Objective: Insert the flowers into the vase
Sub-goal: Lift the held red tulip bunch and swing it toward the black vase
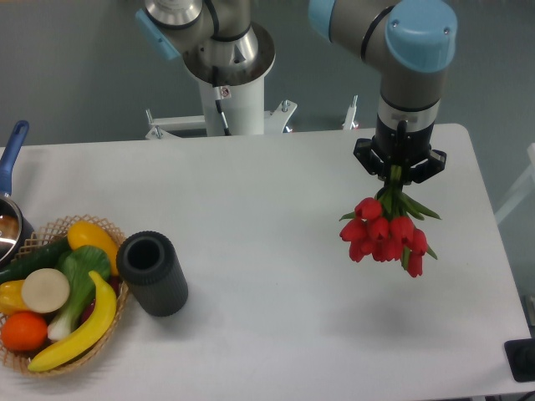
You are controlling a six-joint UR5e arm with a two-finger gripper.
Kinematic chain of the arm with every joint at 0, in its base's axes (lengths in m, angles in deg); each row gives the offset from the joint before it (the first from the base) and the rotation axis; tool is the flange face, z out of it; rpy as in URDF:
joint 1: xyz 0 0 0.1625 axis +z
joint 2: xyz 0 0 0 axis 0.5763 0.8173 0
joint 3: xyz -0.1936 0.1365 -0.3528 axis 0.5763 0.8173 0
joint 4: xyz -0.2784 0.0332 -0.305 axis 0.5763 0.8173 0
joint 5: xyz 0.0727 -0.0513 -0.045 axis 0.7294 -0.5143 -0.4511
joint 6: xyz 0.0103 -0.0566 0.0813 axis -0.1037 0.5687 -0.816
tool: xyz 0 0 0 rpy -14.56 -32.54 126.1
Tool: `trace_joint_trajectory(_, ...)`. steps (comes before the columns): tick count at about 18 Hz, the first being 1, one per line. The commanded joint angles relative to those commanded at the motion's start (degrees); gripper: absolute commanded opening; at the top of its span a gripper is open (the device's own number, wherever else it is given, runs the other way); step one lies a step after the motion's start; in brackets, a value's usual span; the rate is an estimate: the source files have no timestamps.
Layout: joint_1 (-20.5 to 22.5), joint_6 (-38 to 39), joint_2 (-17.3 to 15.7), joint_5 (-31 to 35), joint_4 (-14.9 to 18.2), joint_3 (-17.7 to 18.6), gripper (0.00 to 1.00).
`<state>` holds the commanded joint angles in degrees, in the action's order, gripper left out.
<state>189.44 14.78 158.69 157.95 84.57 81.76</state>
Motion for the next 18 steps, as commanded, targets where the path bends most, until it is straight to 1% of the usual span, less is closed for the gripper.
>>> trace_joint_trajectory(4, 0.0, 0.0, -0.3, -0.5, -0.1, -0.1, 0.00)
trace_joint_trajectory(7, 0.1, 0.0, -1.1, -3.9, -0.6, -0.2, 0.00)
trace_joint_trajectory(9, -0.2, 0.0, -1.2, -8.9, -2.6, -0.5, 0.00)
trace_joint_trajectory(13, -0.8, 2.0, -2.6, -22.0, -8.7, -0.3, 0.00)
trace_joint_trajectory(16, -0.9, 3.8, -3.4, -29.1, -11.3, -0.2, 0.00)
trace_joint_trajectory(18, -0.9, 5.3, -4.0, -35.4, -11.9, -0.1, 0.00)
